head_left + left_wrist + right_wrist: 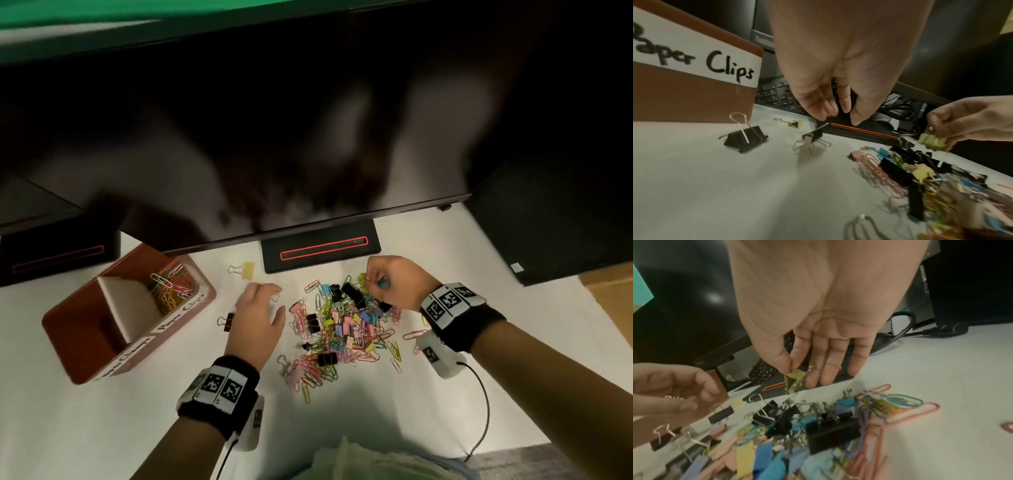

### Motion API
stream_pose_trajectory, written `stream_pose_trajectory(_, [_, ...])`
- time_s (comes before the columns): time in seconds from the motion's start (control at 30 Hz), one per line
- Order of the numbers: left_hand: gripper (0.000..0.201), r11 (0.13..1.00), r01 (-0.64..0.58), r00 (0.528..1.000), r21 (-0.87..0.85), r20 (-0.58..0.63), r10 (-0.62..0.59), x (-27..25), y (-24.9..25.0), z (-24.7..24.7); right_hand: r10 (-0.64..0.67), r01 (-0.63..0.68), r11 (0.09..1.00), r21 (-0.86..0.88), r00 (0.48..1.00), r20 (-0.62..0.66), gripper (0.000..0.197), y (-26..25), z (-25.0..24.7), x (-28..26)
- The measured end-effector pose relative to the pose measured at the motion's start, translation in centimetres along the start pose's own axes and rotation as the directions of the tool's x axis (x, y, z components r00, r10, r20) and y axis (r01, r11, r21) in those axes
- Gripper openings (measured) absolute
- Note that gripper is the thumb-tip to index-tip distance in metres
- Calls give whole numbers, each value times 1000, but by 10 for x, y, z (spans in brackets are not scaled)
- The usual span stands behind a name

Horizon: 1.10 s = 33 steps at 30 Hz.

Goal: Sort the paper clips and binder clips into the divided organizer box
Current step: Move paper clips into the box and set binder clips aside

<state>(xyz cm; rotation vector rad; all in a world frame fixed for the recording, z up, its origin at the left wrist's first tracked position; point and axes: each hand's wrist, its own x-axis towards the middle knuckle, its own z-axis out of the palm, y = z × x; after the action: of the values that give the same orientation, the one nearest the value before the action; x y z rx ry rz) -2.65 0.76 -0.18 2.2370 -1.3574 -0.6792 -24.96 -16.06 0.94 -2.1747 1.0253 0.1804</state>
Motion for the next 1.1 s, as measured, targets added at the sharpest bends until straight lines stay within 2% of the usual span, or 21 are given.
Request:
stream_pose_trajectory(0.1, [30,998,58,984,-25,170,-53,-11,5,7,-45,39,981,-189,999,-27,16,0,3,1])
stream_pose_trajectory(0.2, [44,992,126,966,-20,231,-118,-15,6,15,-95,79,975,-206,993,-66,26,-14,4,5])
stream_pose_trajectory(0.3, [60,981,184,958,-63,234,-165,-13,8,21,-204,213,961,-177,977,68,31,-42,12,17])
stream_pose_trajectory(0.37, [62,979,193,961,-61,213,-176,-10,8,24,-246,275,943,-189,955,163,37,-62,22,29])
stream_pose_trajectory(0.47, [56,984,174,966,-40,200,-163,-6,6,29,-182,277,916,-291,932,312,48,-80,34,45])
stream_pose_trajectory(0.53, [50,980,192,965,-57,193,-178,-2,3,28,-139,275,893,-357,922,362,53,-84,37,50])
stream_pose_trajectory(0.63, [36,973,220,959,-69,199,-203,2,-6,24,-138,267,892,-365,929,343,49,-82,43,51])
stream_pose_trajectory(0.73, [25,980,194,961,-51,209,-180,4,-16,20,-130,250,902,-351,934,333,35,-77,48,49])
stream_pose_trajectory(0.8, [24,990,139,966,-23,224,-131,3,-20,18,-123,238,904,-354,940,318,25,-73,51,47])
stream_pose_trajectory(0.9, [29,997,71,970,-19,234,-64,-1,-22,16,-97,206,921,-332,944,317,21,-71,53,44])
stream_pose_trajectory(1.0, [33,998,62,975,-30,218,-54,-4,-22,17,-74,181,932,-313,943,325,20,-73,51,43])
stream_pose_trajectory(1.1, [25,999,49,984,-7,173,-47,-4,-22,19,-42,169,927,-335,934,354,20,-74,47,42])
